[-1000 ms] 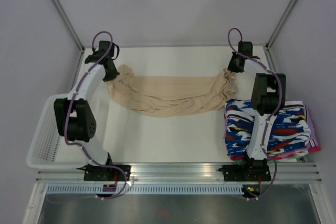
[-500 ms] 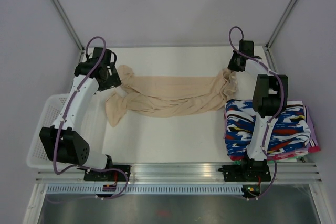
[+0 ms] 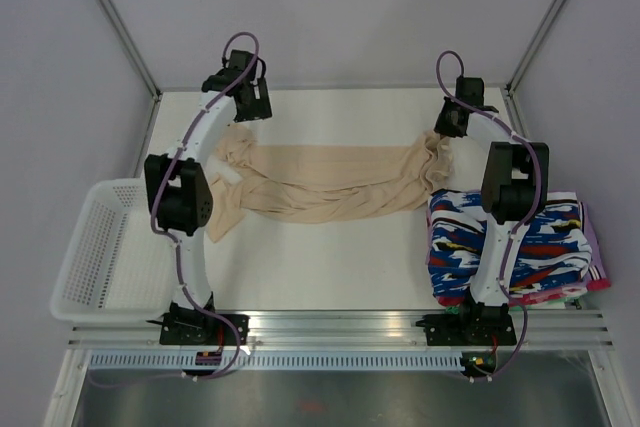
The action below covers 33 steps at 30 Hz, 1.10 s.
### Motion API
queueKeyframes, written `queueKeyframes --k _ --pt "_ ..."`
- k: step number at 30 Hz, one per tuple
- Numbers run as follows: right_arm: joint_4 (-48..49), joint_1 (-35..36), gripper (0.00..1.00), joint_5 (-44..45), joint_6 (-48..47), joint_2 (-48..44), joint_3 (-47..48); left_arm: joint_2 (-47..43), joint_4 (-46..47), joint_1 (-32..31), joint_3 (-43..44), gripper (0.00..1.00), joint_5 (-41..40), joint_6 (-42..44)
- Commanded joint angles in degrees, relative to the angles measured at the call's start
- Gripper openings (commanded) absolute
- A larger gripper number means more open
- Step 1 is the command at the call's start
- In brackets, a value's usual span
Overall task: Fold and stack the trousers
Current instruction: Flatten the trousers out
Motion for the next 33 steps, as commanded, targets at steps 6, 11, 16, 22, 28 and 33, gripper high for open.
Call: queueKeyframes --k 6,11,16,22,28,33 --pt "0.14 -0.75 0.00 0.91 -0.09 -0.83 2.07 12.53 0.73 -2.12 4.19 0.99 -4.16 2.30" --pt "0.22 -0.84 0.00 0.91 -0.18 -0.65 1.54 15.70 1.25 -2.47 3.31 0.95 -10.23 1.78" --pt "0.84 -0.93 0.00 0.82 0.00 -0.57 0.58 16.31 4.76 -2.47 2.78 0.87 -13.84 1.77" --pt "1.01 -0.93 0.00 0.90 0.00 -0.13 0.14 17.98 8.02 -2.29 2.87 0.81 -14.99 1.08" --pt "1.37 -1.01 0.00 0.91 -0.53 0.93 0.84 20.09 7.41 -1.77 4.27 0.79 -14.81 0.46" --pt "0.84 -1.01 0.00 0.46 -0.18 2.07 1.98 20.79 6.62 0.25 6.11 0.68 -13.23 -0.95"
